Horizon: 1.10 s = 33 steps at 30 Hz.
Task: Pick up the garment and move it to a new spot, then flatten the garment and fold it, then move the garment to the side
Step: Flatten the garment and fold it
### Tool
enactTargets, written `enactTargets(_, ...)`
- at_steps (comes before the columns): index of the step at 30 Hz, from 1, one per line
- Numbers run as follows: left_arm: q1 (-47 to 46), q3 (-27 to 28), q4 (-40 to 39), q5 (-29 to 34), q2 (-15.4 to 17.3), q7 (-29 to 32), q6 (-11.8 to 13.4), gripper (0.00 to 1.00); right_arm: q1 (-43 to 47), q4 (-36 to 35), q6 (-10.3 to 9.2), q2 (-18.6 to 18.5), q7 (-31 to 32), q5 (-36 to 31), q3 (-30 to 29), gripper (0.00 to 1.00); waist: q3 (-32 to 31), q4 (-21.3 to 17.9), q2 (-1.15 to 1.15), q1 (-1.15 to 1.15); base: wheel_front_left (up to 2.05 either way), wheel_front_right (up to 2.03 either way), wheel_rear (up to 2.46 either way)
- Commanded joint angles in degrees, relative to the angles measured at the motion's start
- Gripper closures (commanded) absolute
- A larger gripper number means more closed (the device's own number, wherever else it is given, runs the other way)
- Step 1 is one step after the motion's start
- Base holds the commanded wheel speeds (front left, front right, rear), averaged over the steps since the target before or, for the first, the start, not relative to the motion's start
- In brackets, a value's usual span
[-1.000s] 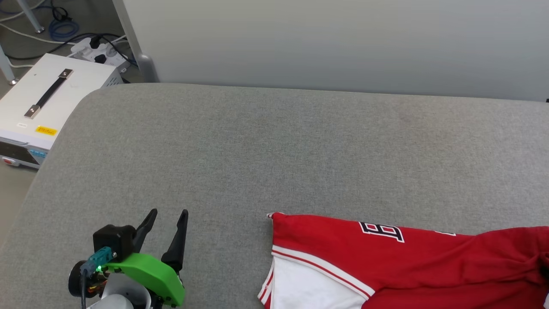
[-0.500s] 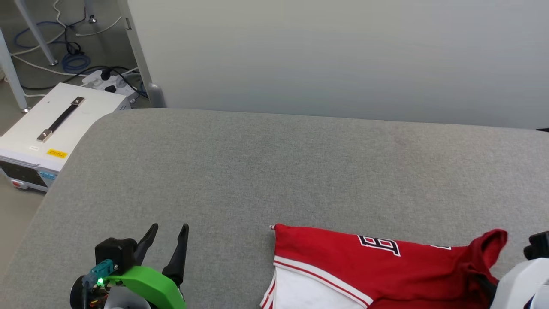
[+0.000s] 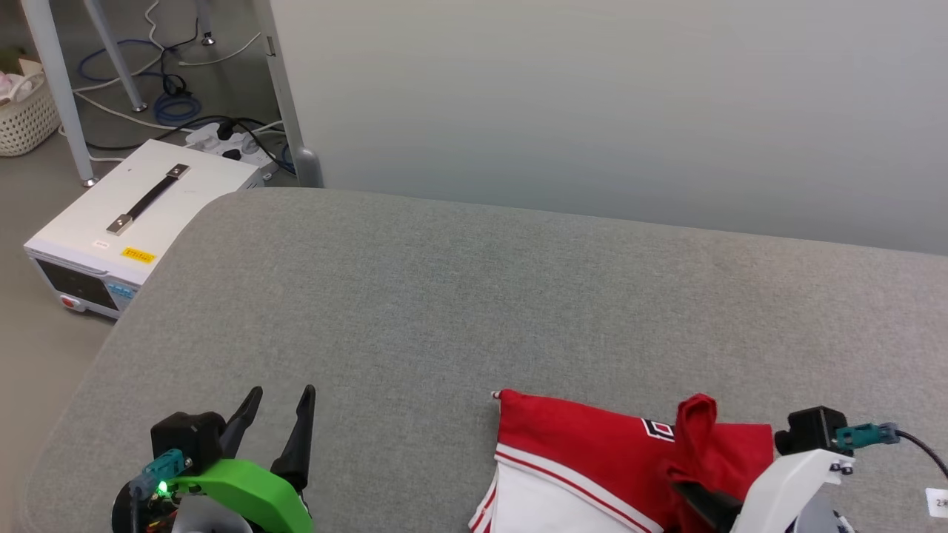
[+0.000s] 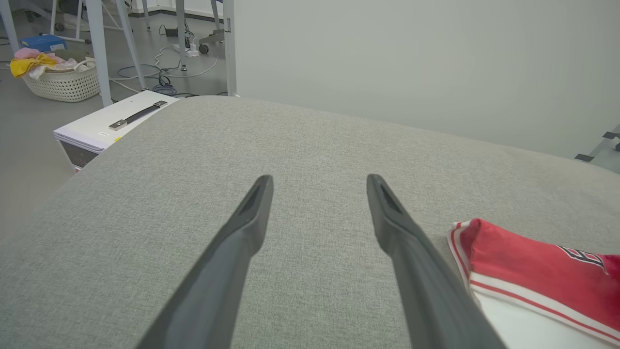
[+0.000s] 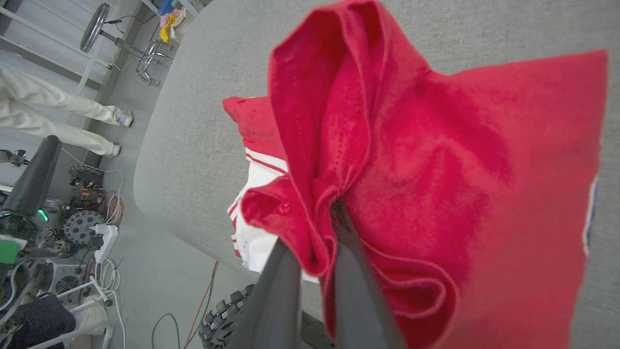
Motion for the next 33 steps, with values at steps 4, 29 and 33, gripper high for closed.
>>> enactTargets(4, 1.03, 0.45, -0.22, -0.7, 0.0, -0.27, 0.34, 0.0, -2.72, 4.59, -0.03, 0.16, -5.72, 4.06, 5.04, 1.0, 0.42, 0.98, 0.0, 0.0, 0.0, 0.0, 0.0)
enactTargets(29, -0.21, 0.92, -0.59, -1.27, -1.21, -0.17, -0.54, 0.0, -16.87, 23.45, -0.03, 0.18, -21.39, 22.68, 28.26, 0.0, 1.85, 3.03, 0.0, 0.0, 0.0, 0.0, 0.0)
enactTargets(33, -0.44, 1.0, -0.97, -0.92, -1.4, -0.2, -0.61, 0.0, -19.14, 23.73, -0.03, 0.18, -21.56, 18.25, 25.71, 0.0, 1.72, 2.52, 0.0, 0.0, 0.0, 0.0, 0.0)
